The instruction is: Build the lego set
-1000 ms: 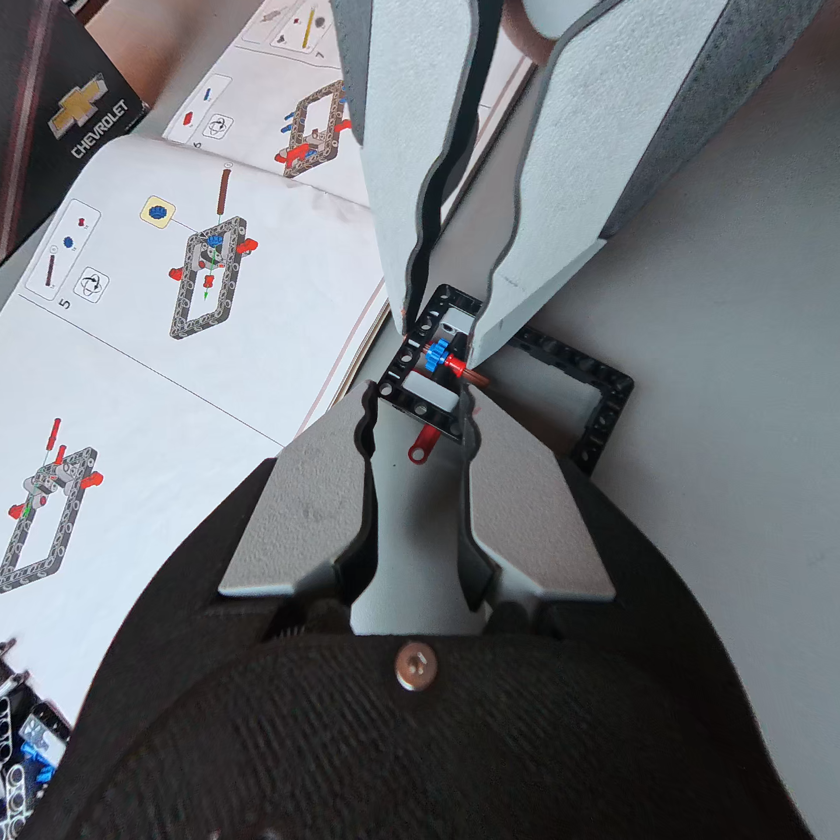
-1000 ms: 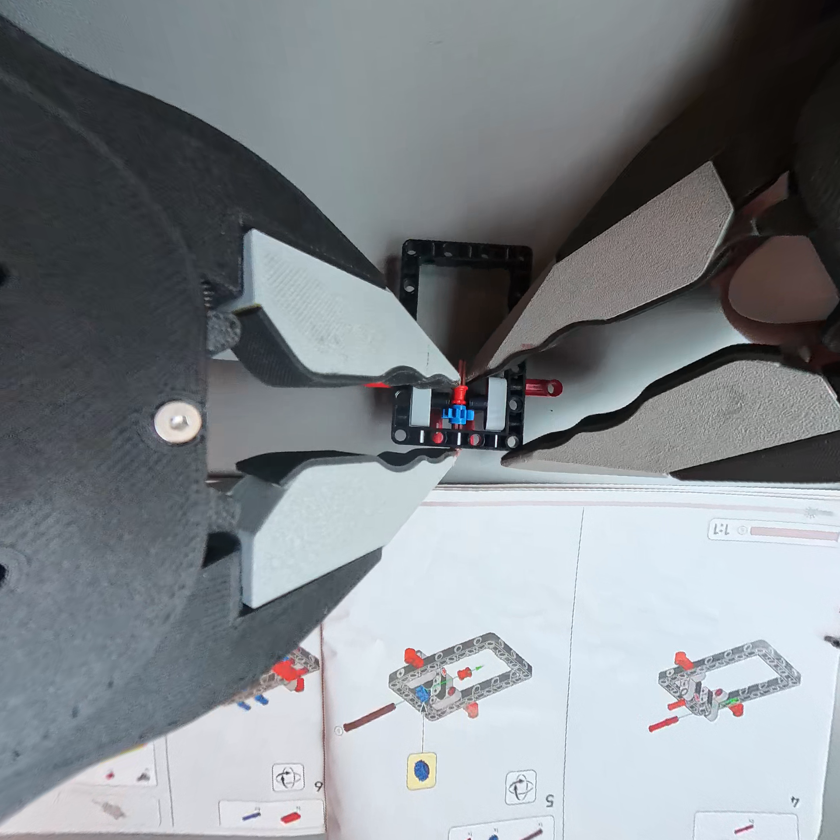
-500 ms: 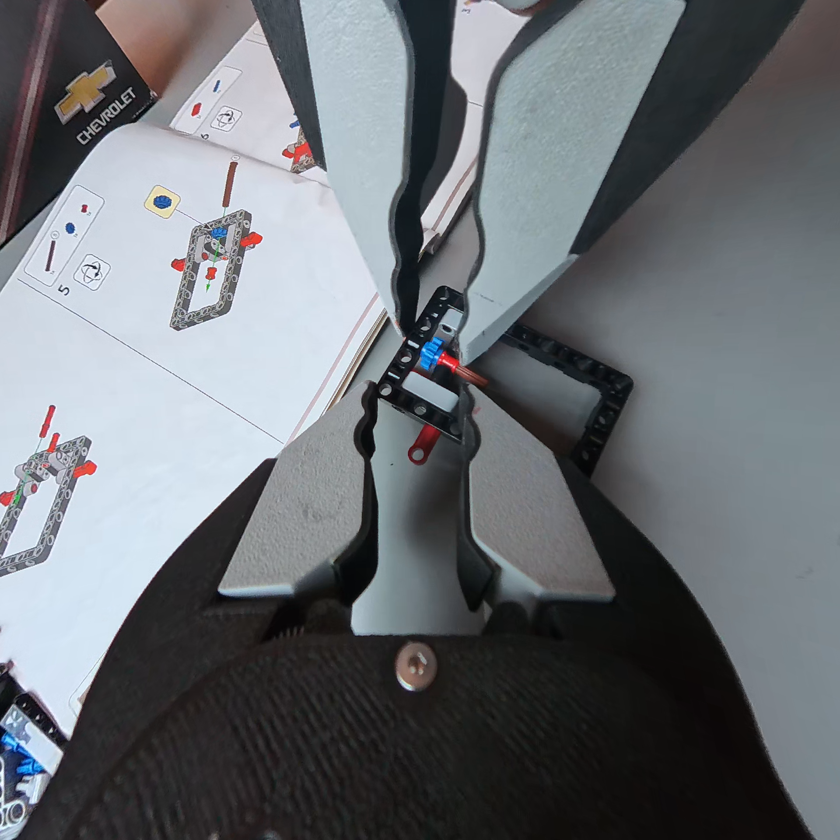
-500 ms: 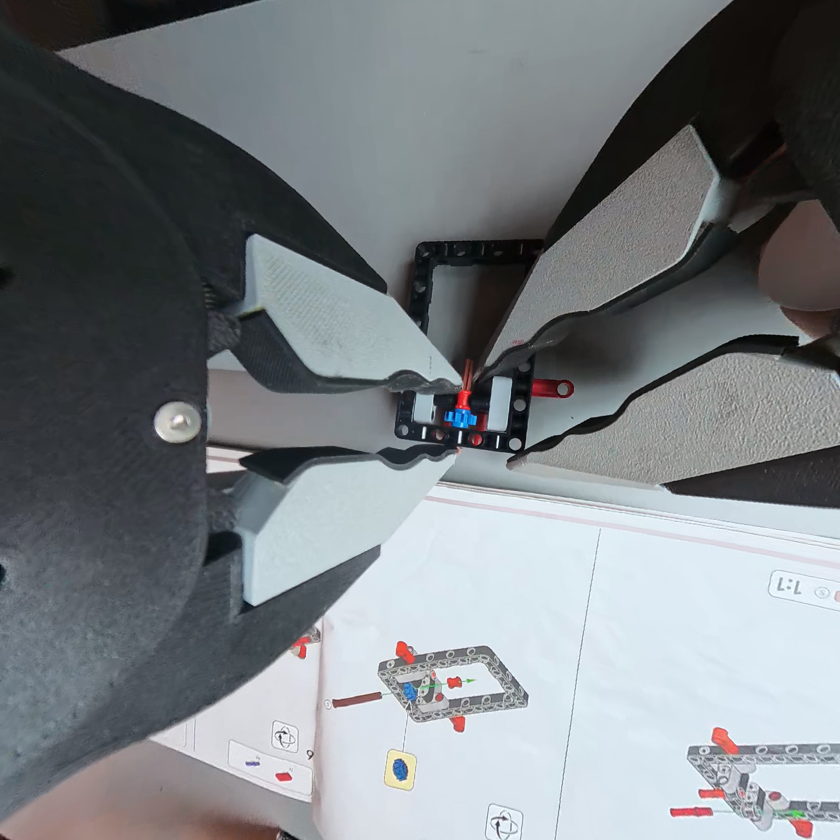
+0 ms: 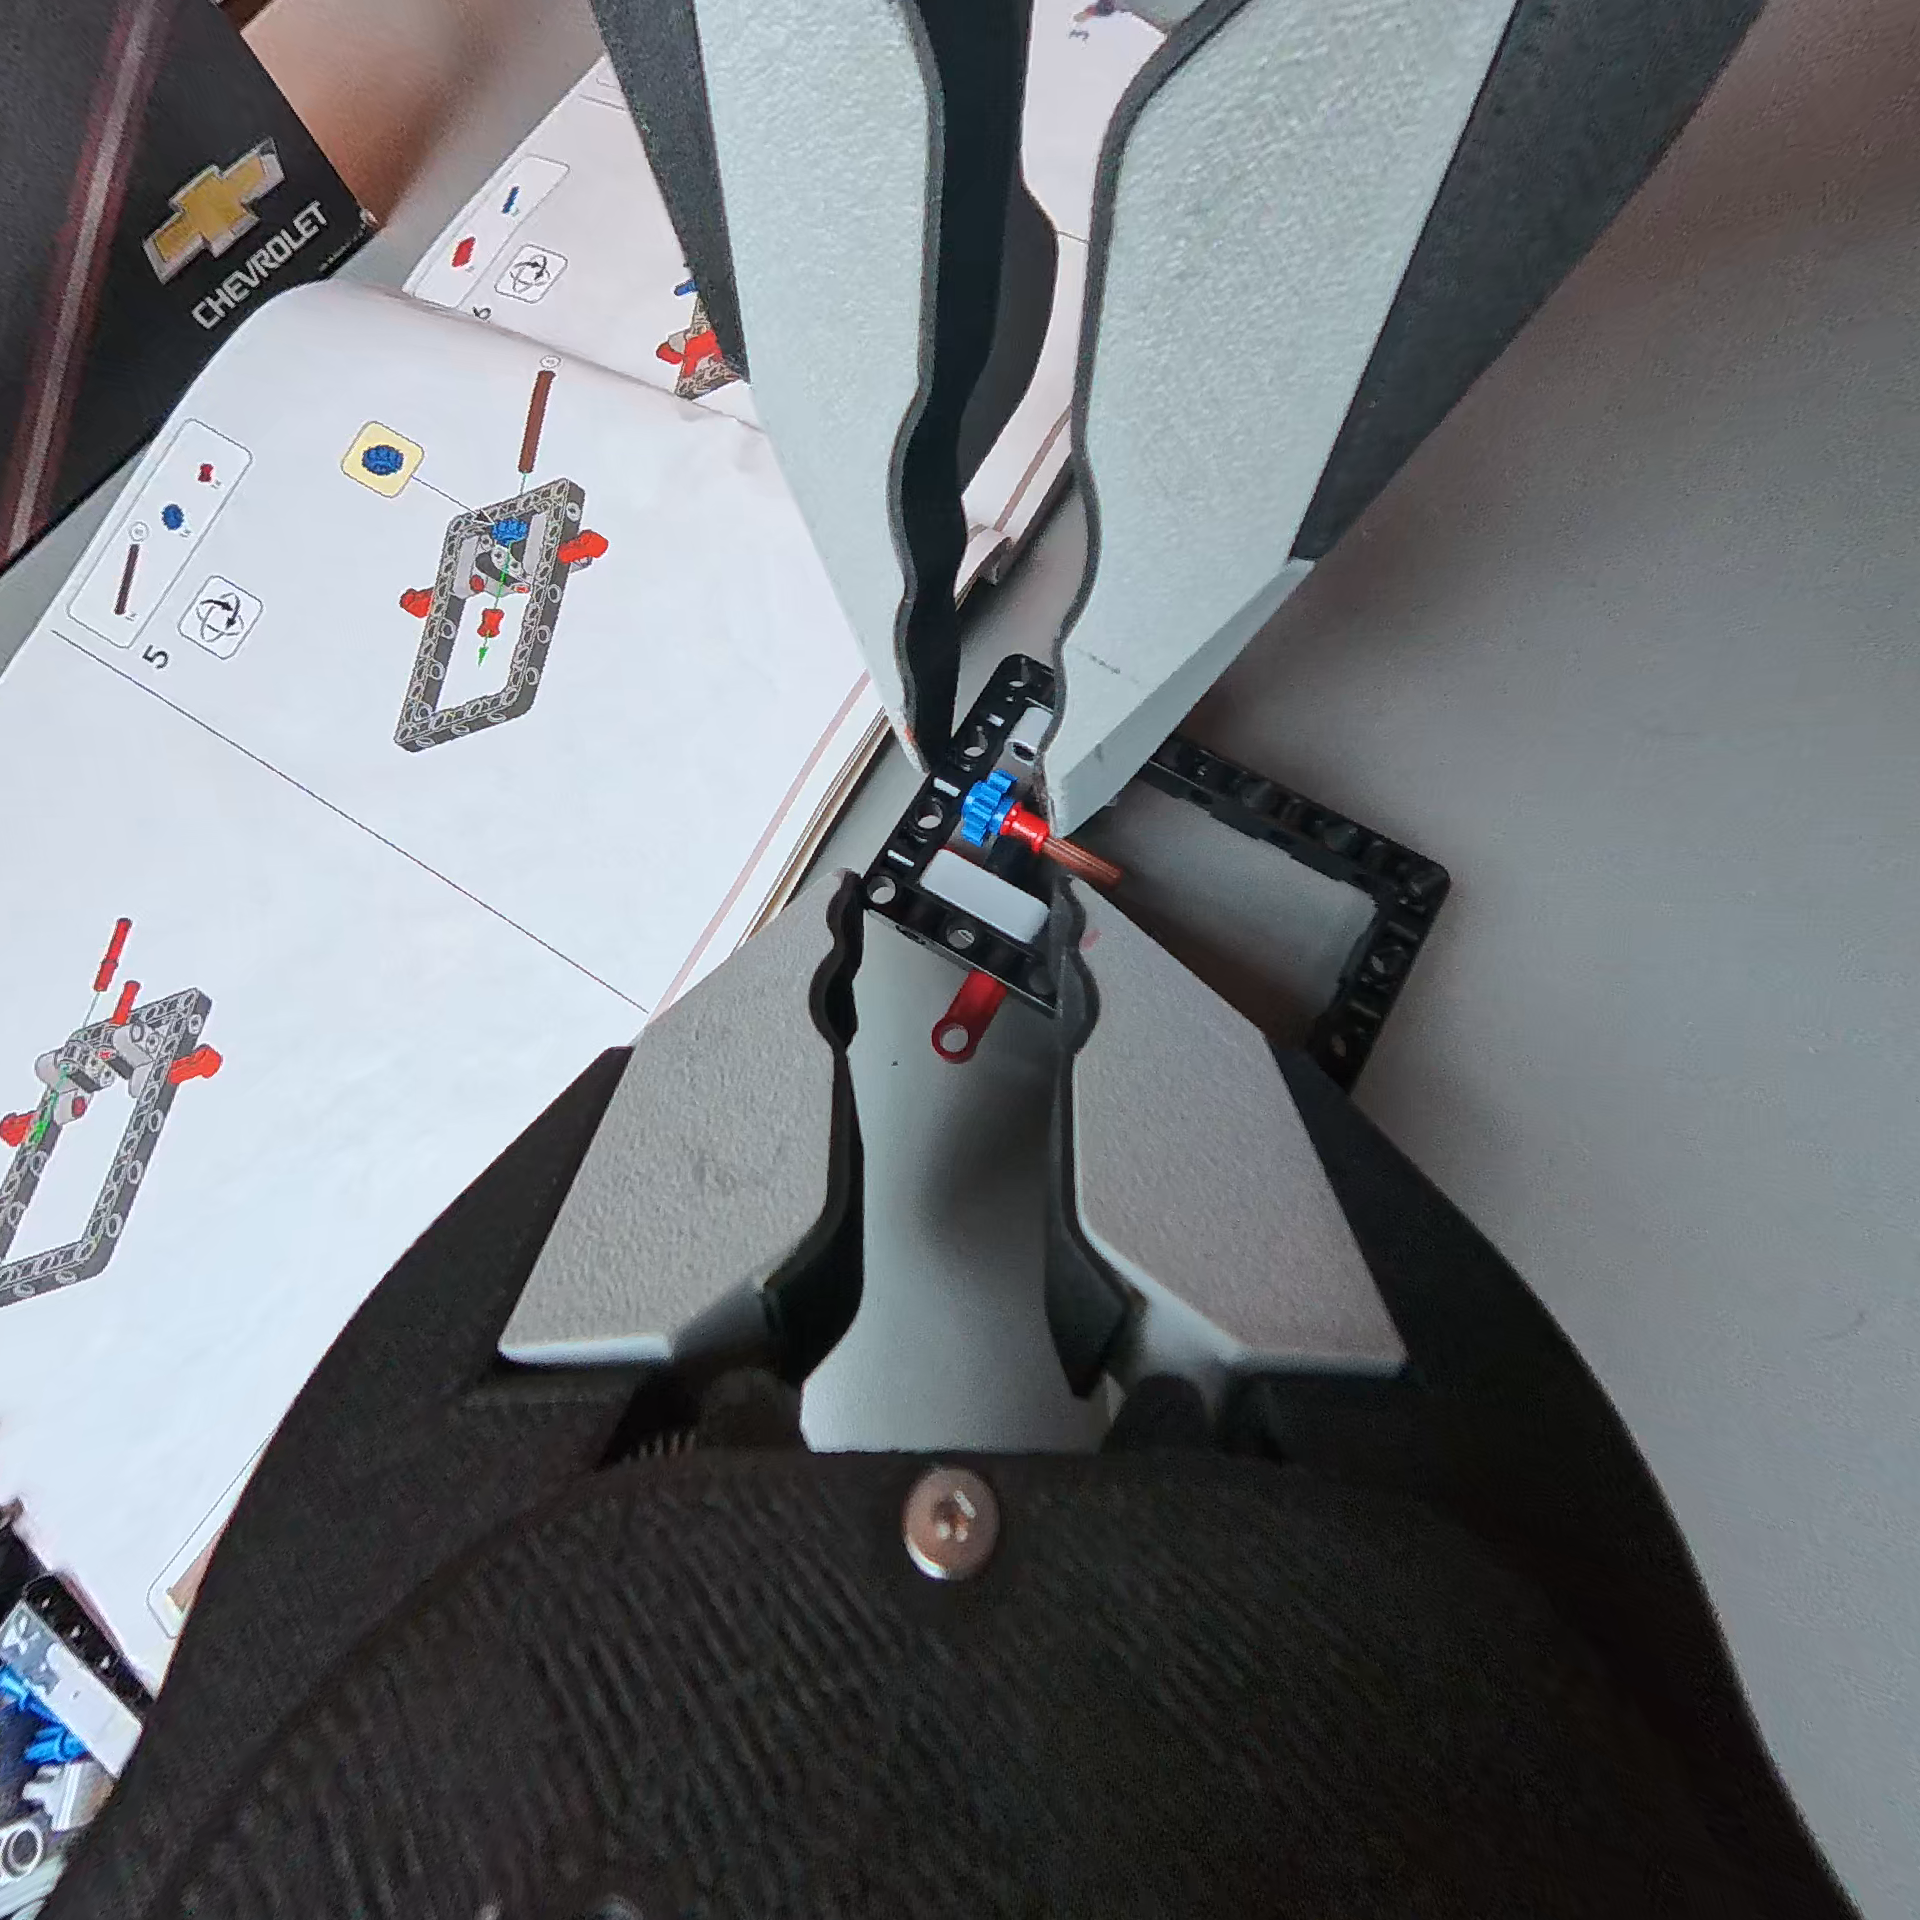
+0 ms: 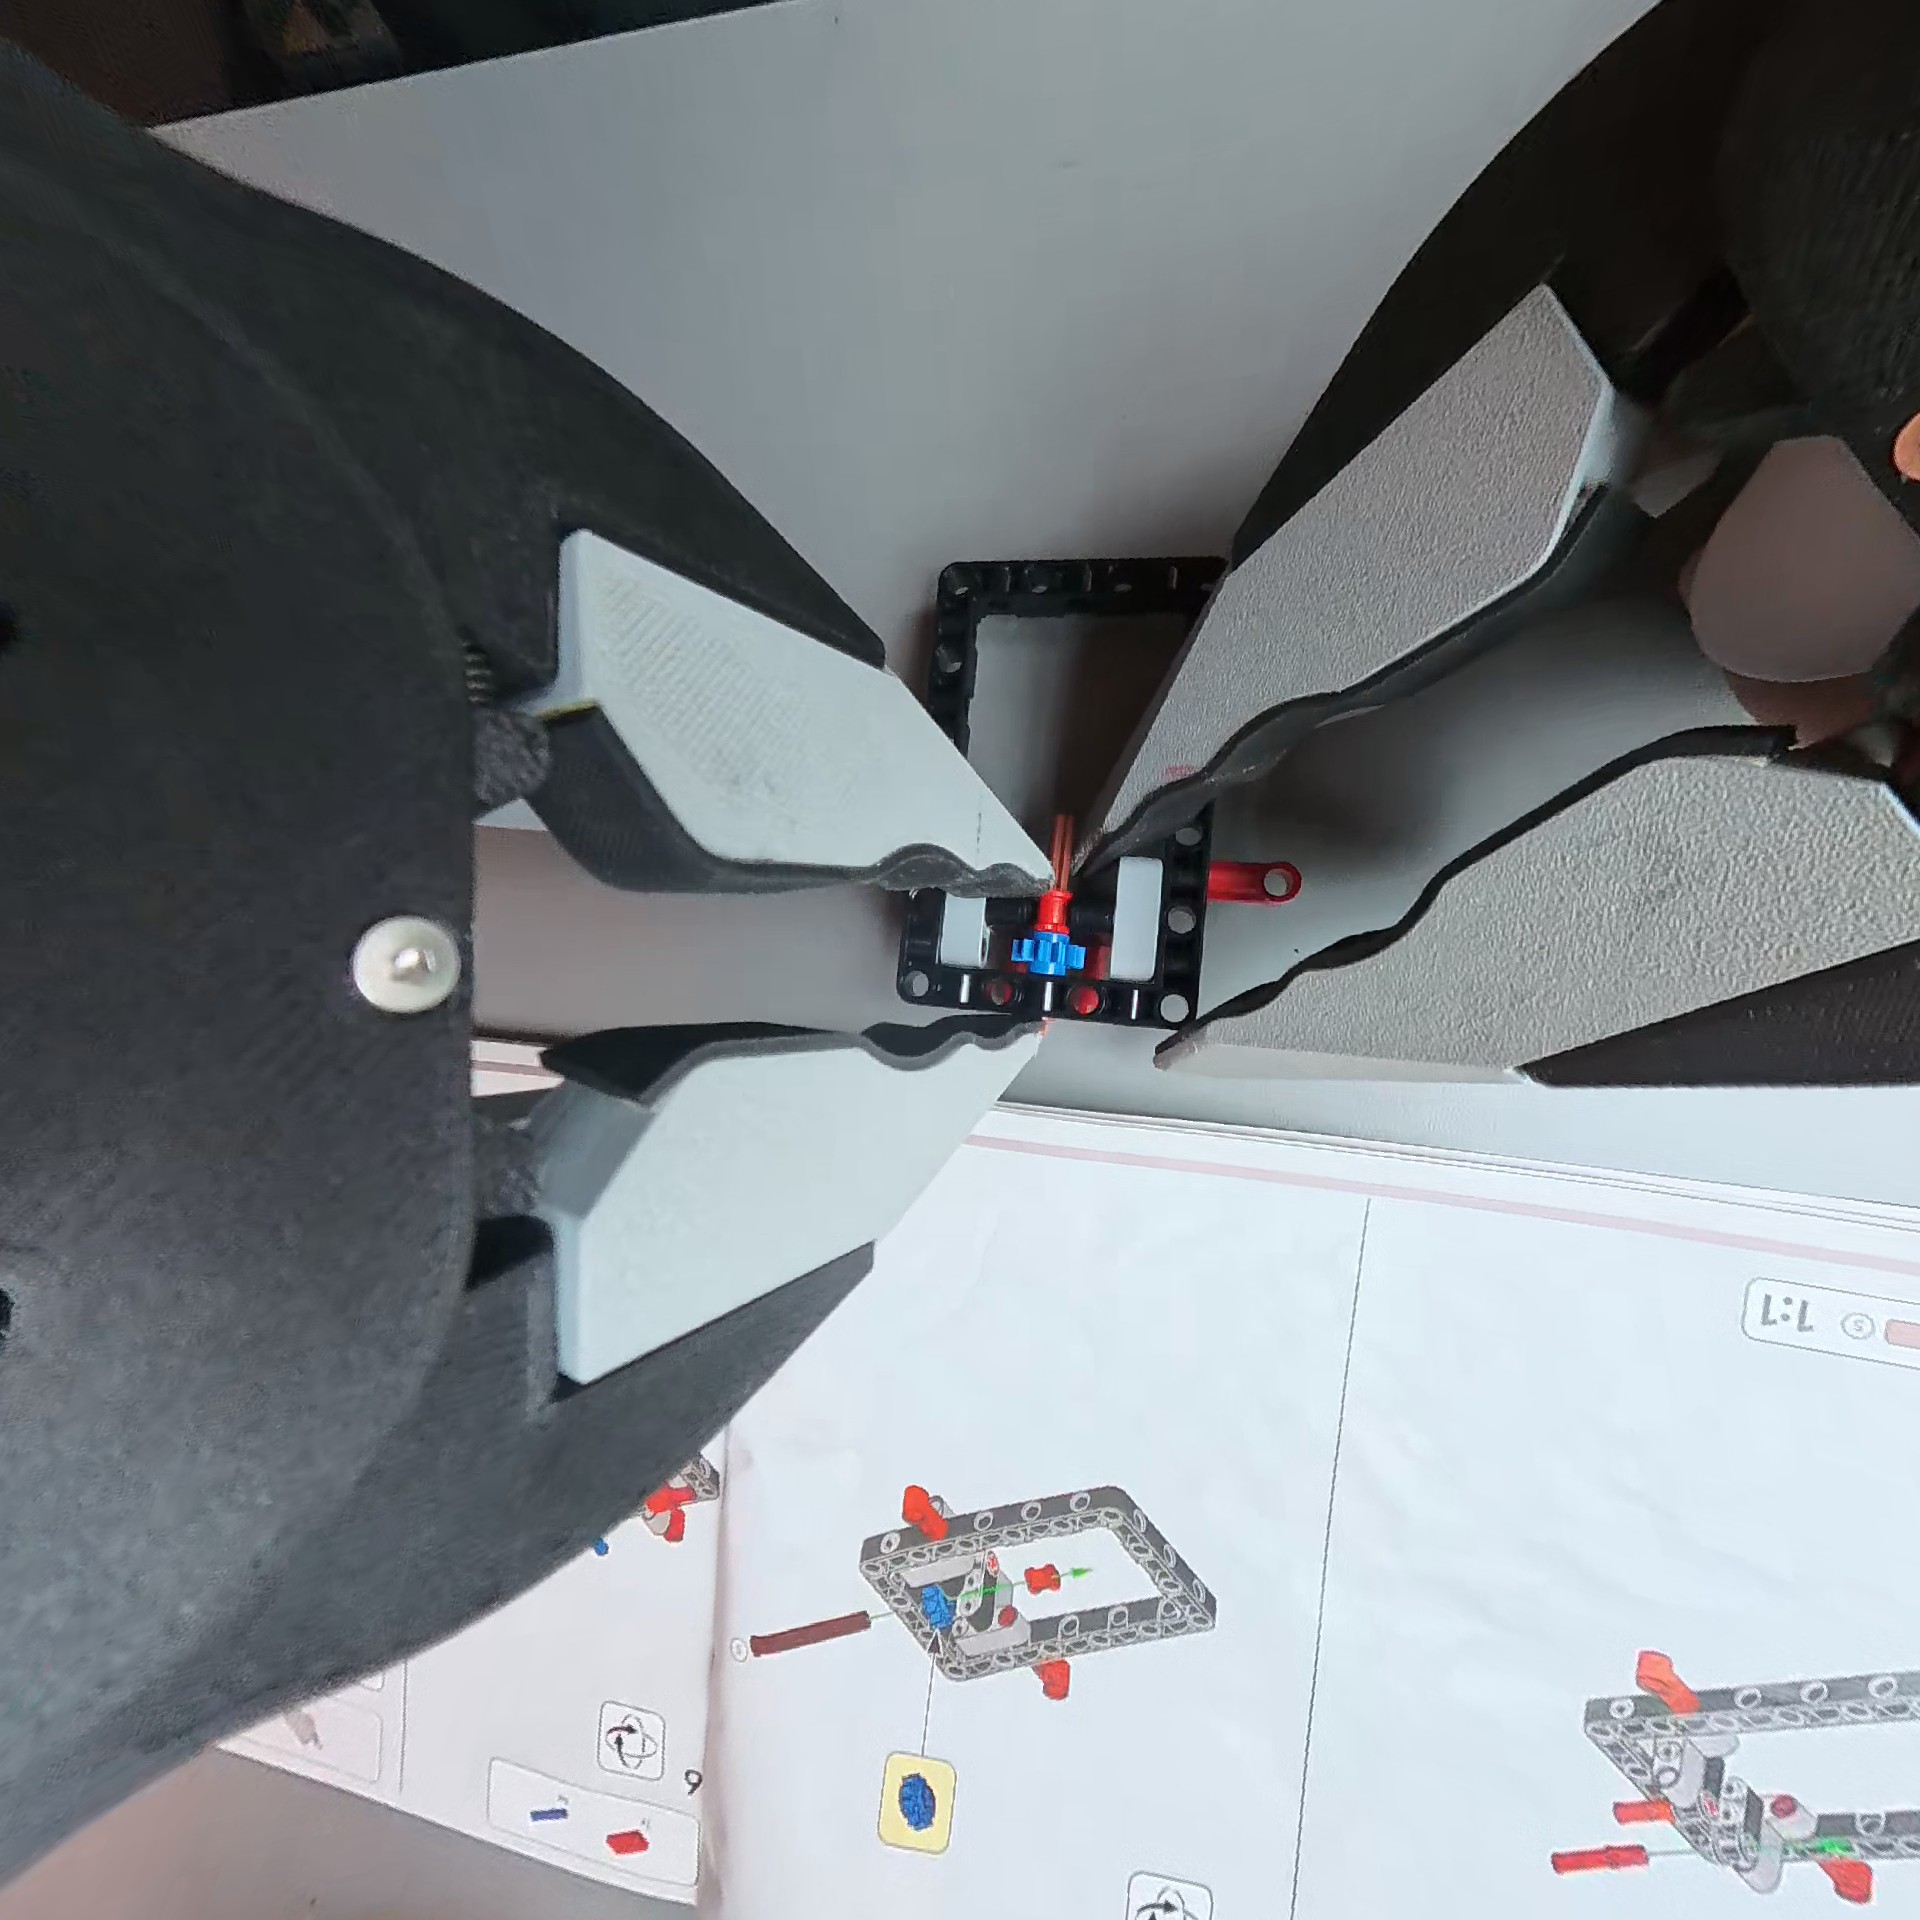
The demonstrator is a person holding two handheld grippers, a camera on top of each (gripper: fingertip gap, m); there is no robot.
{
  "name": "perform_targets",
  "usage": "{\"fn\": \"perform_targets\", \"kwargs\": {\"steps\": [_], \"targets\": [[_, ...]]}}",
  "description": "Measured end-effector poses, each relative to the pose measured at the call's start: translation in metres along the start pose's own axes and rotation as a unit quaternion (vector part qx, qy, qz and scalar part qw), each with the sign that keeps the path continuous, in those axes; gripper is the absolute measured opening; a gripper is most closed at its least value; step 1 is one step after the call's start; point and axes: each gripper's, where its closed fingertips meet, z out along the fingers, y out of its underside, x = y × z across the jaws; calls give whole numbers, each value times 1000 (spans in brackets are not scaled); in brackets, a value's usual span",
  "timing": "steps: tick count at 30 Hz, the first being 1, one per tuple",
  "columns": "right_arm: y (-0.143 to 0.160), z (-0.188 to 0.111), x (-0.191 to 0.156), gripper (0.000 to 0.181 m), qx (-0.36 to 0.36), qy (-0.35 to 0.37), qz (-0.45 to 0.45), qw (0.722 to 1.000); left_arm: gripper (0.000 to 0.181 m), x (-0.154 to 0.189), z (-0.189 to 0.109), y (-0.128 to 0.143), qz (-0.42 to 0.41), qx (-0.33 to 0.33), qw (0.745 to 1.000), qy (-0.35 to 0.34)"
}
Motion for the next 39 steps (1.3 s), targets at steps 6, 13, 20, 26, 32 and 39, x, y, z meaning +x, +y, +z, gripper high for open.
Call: {"fn": "perform_targets", "kwargs": {"steps": [6,13,20,26,32,39], "targets": [[0,0,0,19,-11,-2,-13,1000,34,0,0,0,-2,4,1000,4],[-2,-2,3,8,10,-7,-32,999,34,0,1,0,16,5,1000,-6],[-6,-19,3,15,99,-31,30,994,34,0,2,-1,11,12,1000,11],[4,-32,11,21,192,2,84,978,35,5,0,-4,17,15,999,23],[23,-44,12,23,308,1,143,940,45,3,-9,-12,36,35,998,25],[31,-34,-5,45,335,-71,148,928,46,5,-36,-8,-69,20,997,33]]}}
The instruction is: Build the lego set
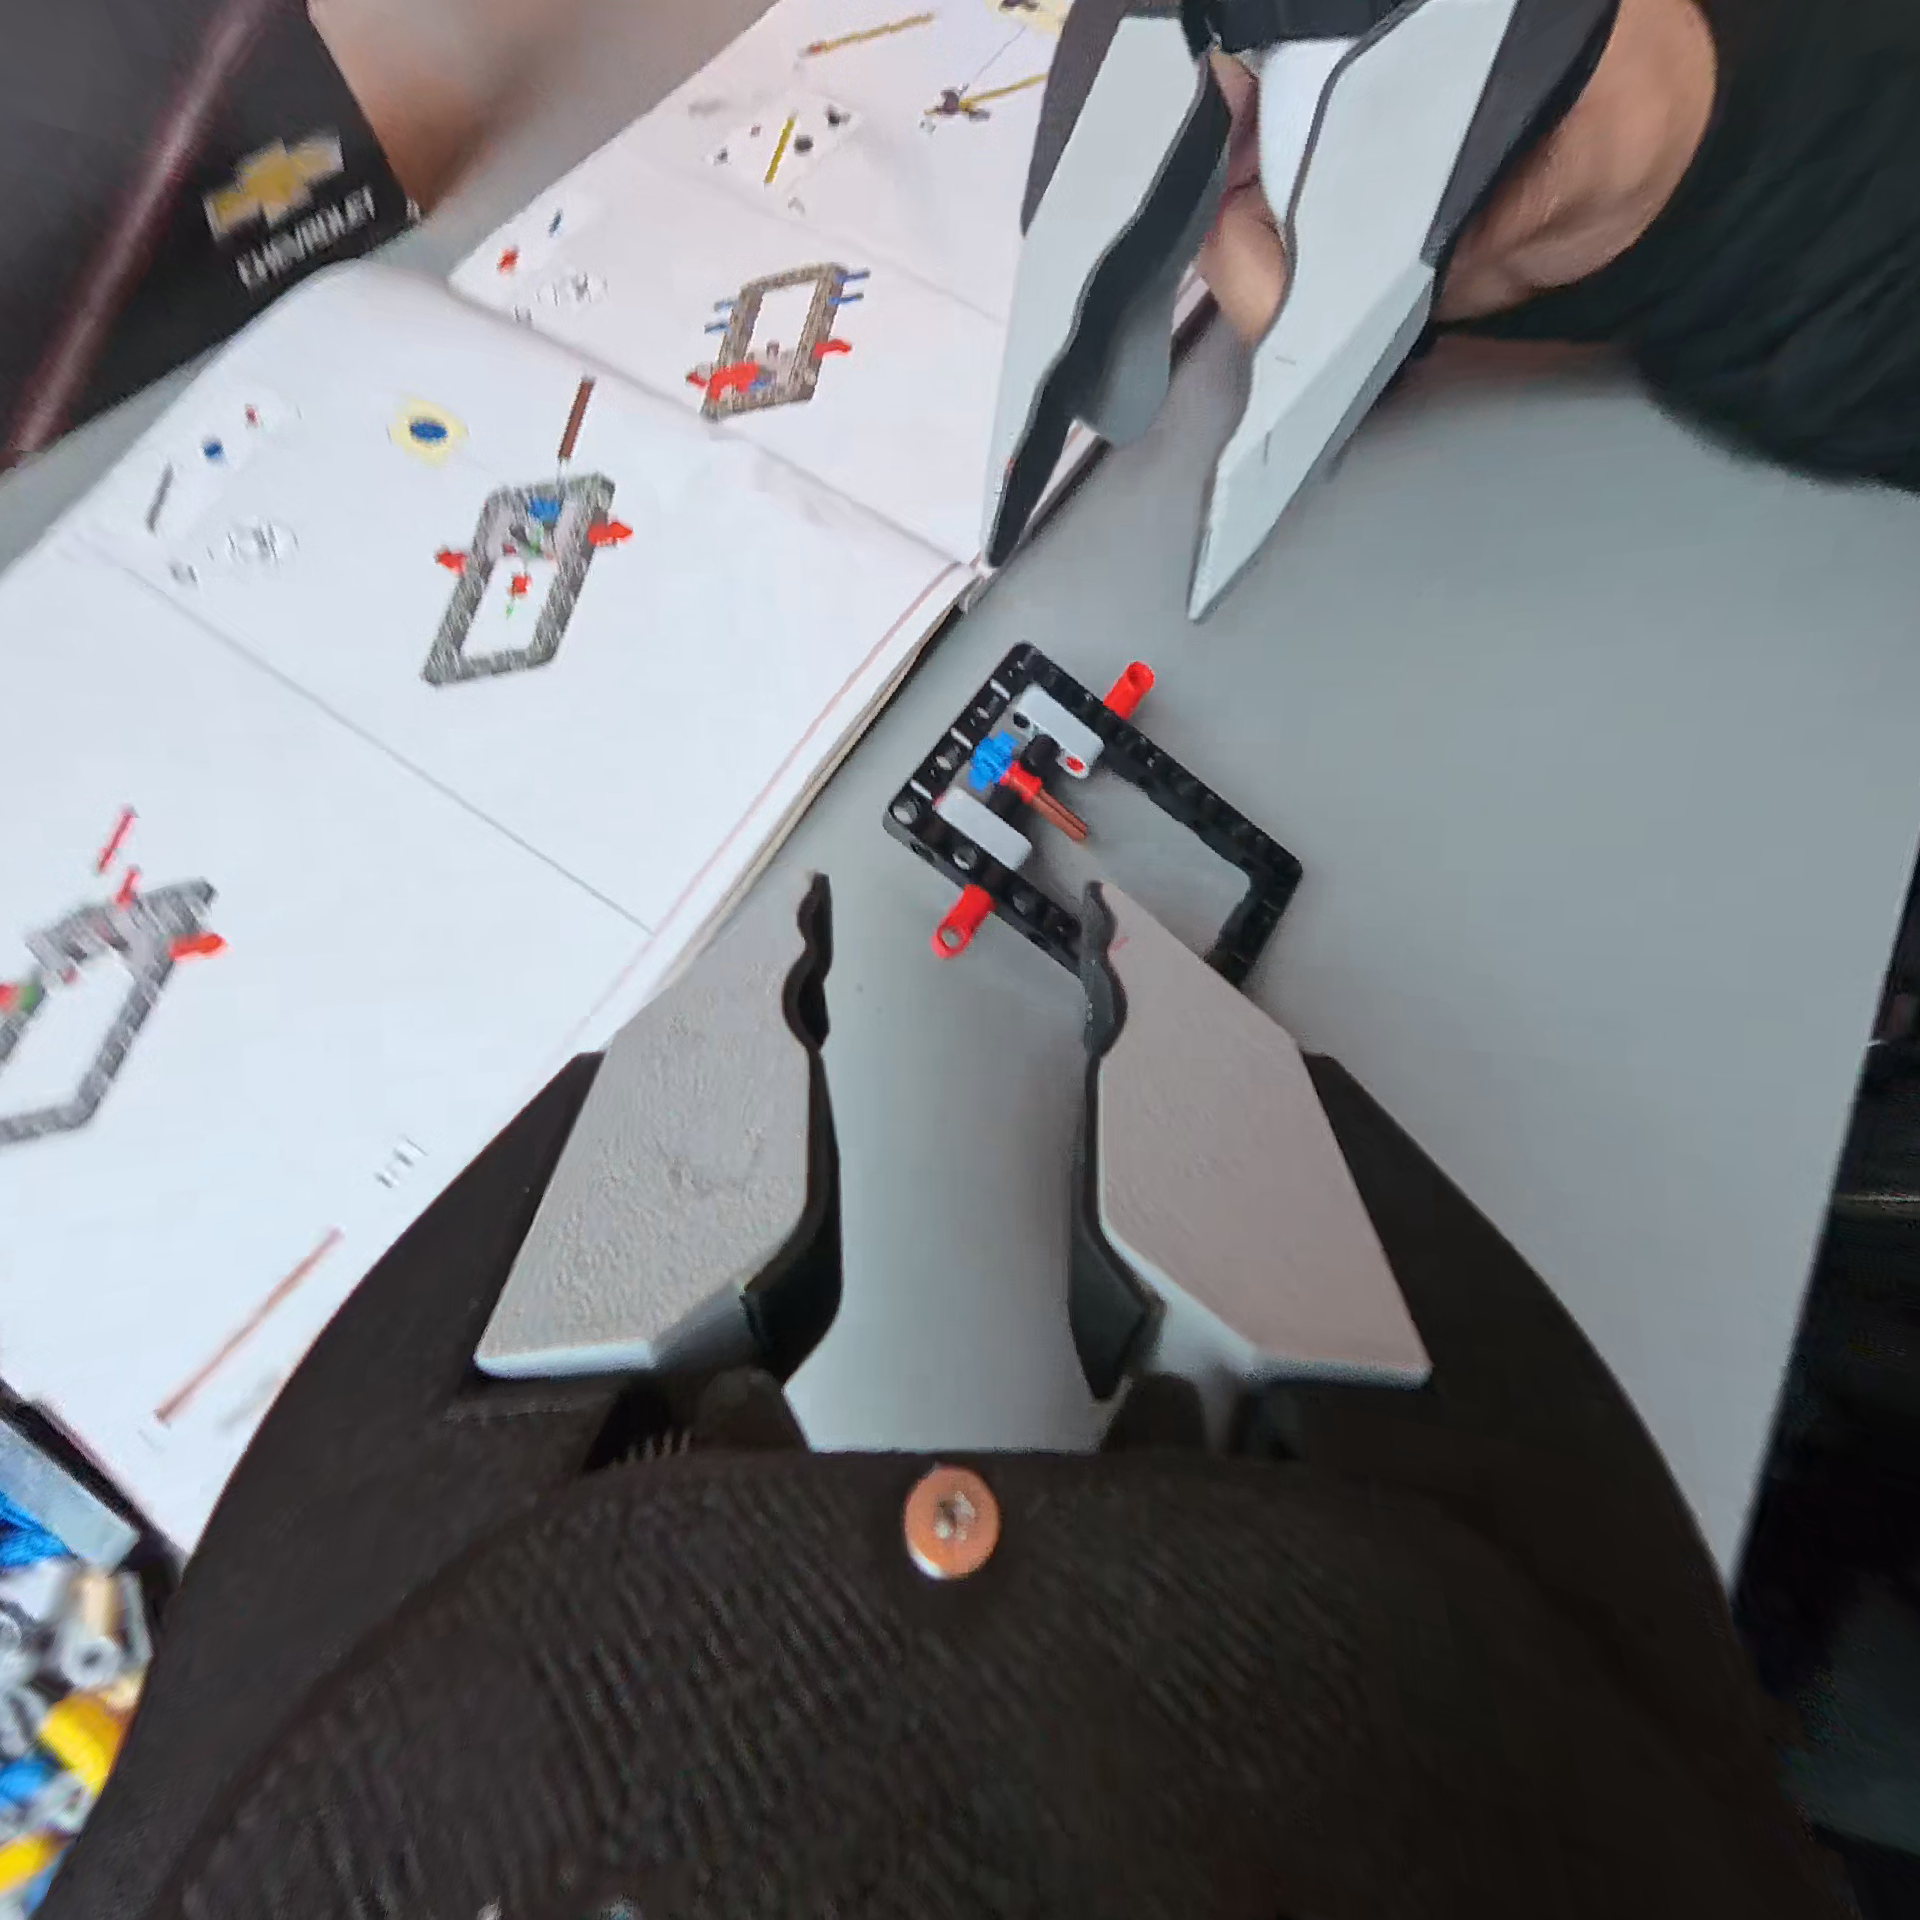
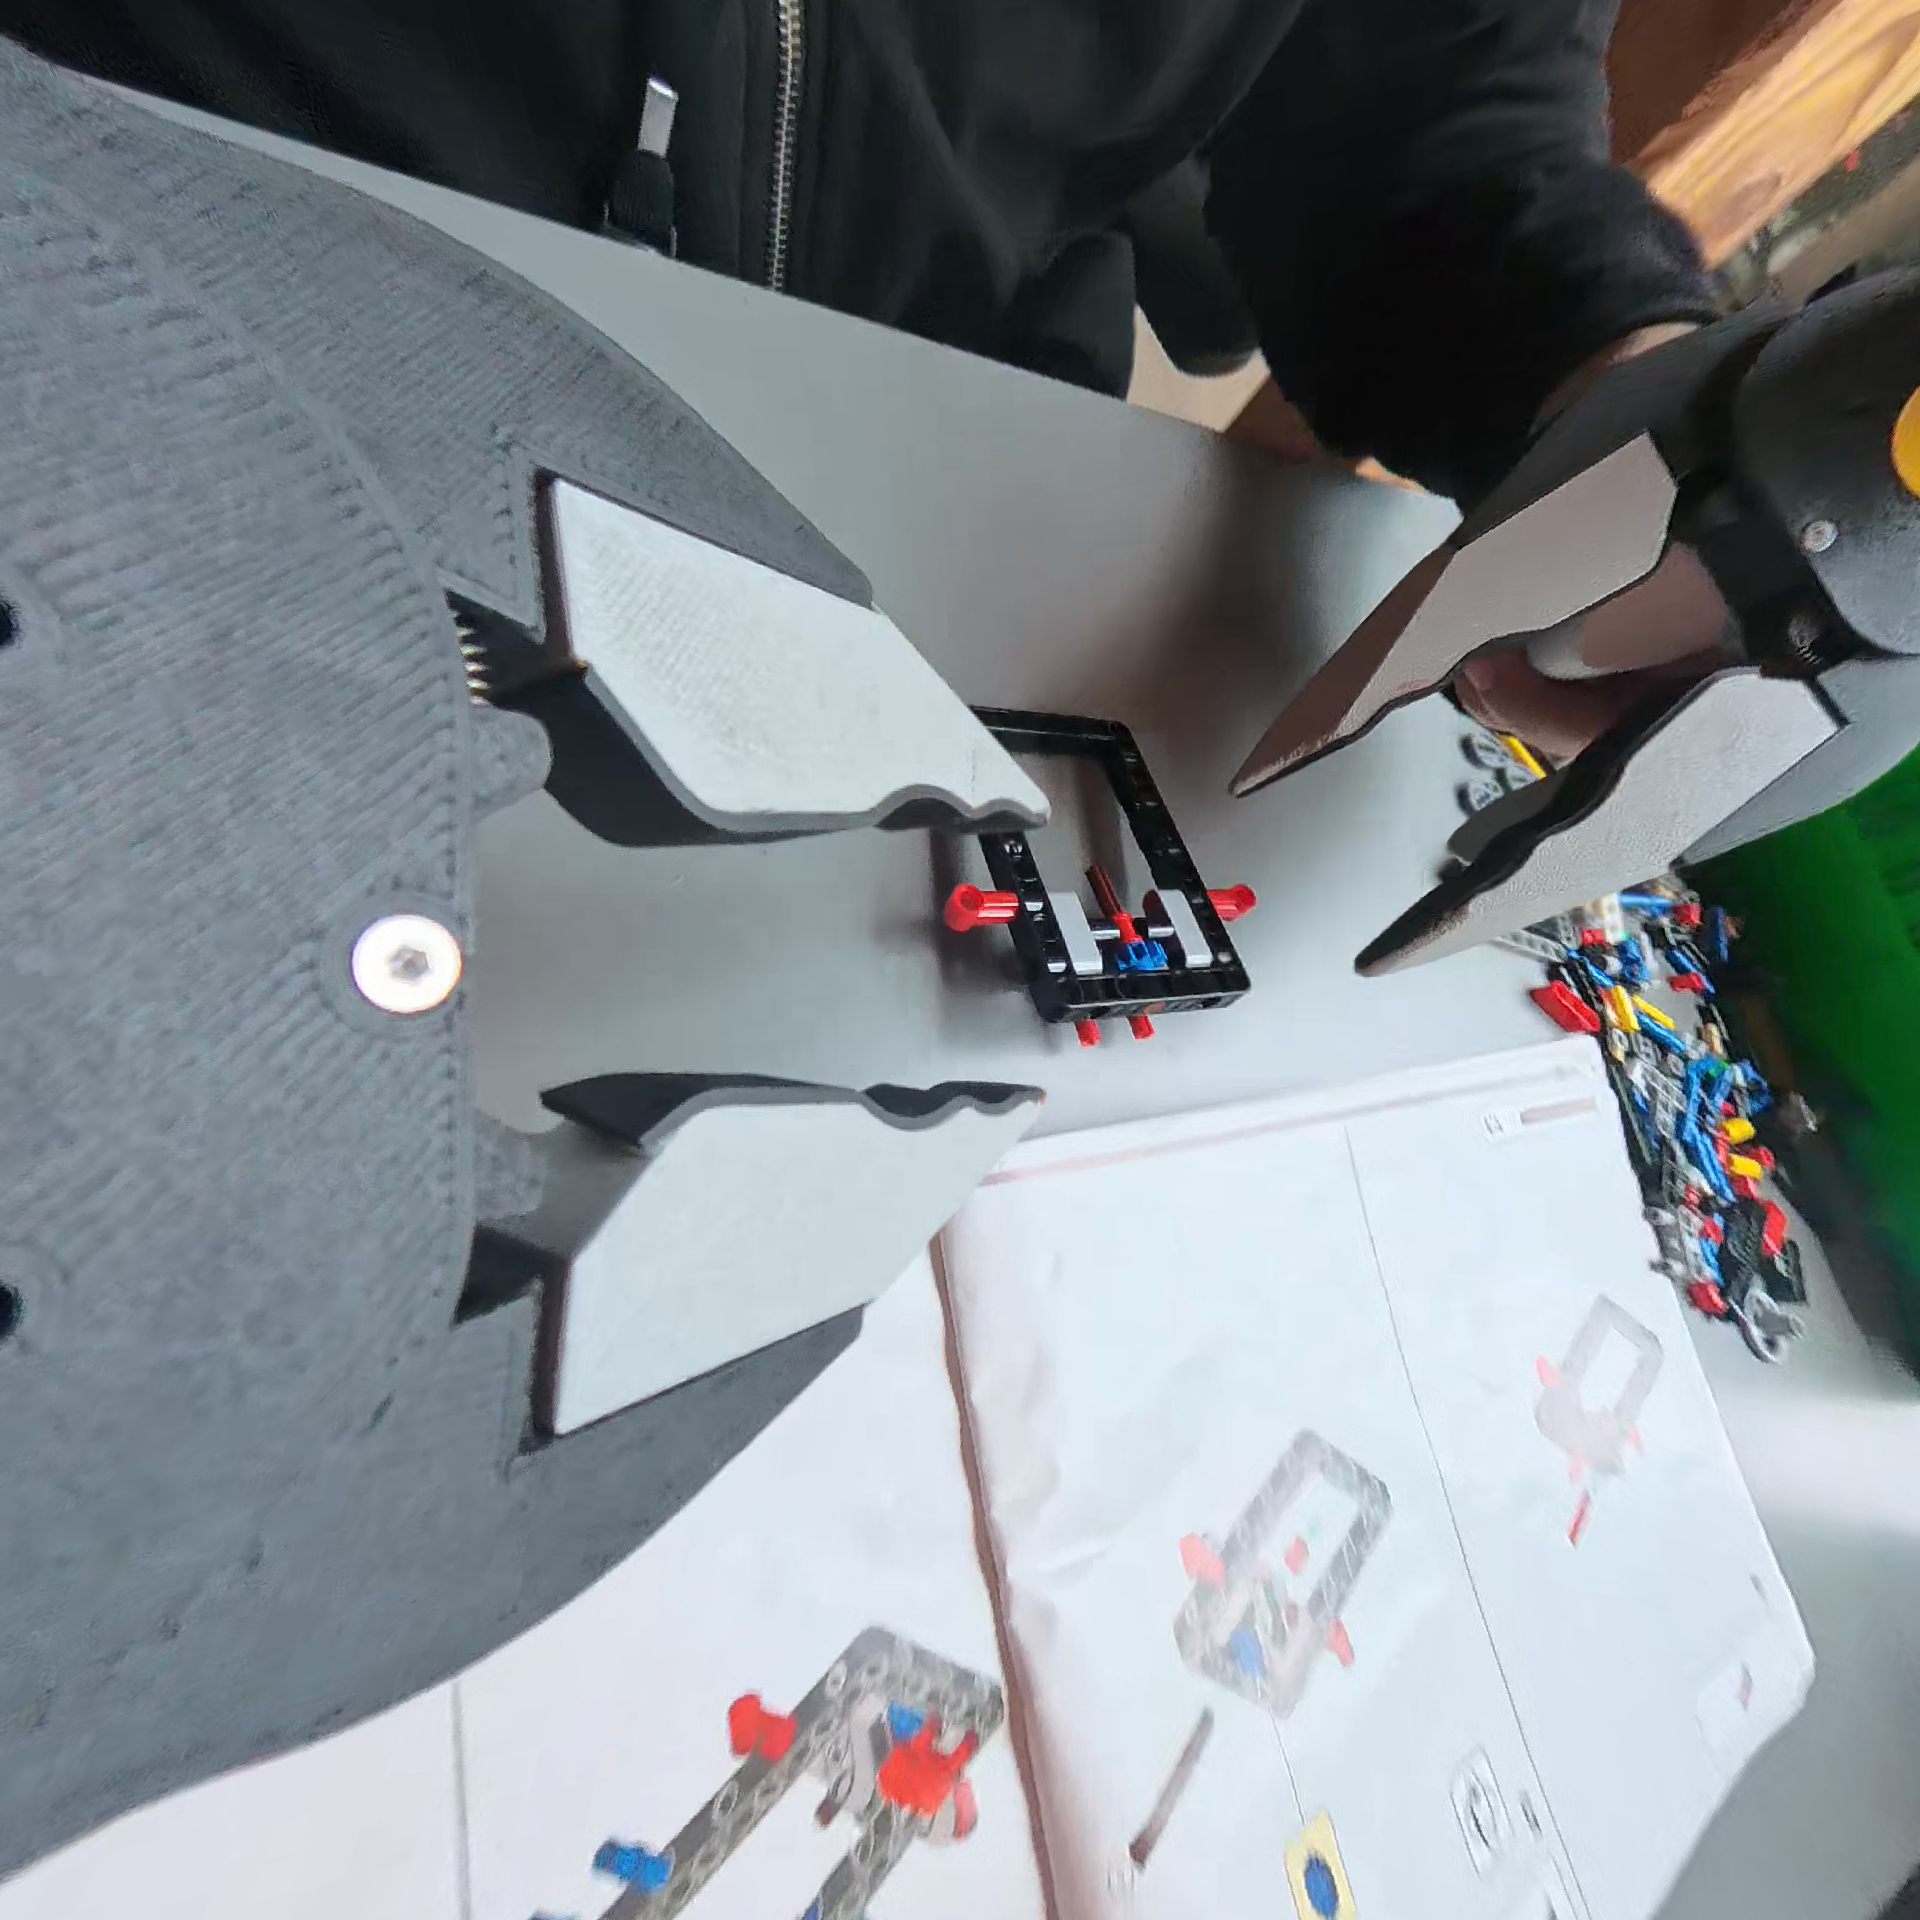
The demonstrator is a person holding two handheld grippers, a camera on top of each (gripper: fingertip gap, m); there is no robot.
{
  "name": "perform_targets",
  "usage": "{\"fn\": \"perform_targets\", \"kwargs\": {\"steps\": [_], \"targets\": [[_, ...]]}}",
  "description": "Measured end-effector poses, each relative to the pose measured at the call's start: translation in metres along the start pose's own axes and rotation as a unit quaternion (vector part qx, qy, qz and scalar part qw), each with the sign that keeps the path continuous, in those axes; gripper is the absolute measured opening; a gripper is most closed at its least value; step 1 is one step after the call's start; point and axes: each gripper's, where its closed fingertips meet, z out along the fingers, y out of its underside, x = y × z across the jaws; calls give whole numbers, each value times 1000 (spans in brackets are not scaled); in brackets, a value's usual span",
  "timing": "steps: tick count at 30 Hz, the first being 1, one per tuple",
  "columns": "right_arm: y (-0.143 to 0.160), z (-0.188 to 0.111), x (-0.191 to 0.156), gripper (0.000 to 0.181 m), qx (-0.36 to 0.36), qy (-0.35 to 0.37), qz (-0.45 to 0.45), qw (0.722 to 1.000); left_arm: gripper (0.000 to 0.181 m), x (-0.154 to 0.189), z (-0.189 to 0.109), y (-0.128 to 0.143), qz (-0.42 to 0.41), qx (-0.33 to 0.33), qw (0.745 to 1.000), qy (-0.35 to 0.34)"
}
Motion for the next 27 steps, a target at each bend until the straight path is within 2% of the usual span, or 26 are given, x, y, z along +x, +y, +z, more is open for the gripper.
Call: {"fn": "perform_targets", "kwargs": {"steps": [2,4,8,12,15,17,22,27], "targets": [[5,7,2,49,-17,-9,14,1000,47,4,-2,9,-36,-13,999,-12],[5,8,4,44,-10,-10,27,1000,47,6,-4,17,-59,-27,998,-24],[5,-7,1,43,18,-20,60,998,47,9,-8,26,-103,-28,993,-45],[11,-32,2,44,53,24,34,998,52,14,-16,29,-135,6,988,-72],[9,-49,-8,47,98,34,27,994,57,12,-23,26,-152,55,980,-119],[8,-60,-11,52,120,57,10,991,70,11,-26,23,-161,84,973,-139],[17,-81,-9,55,123,144,-34,981,69,12,-36,3,-118,159,965,-169],[44,-88,-8,56,73,194,-27,978,66,13,-35,3,-99,166,966,-174]]}}
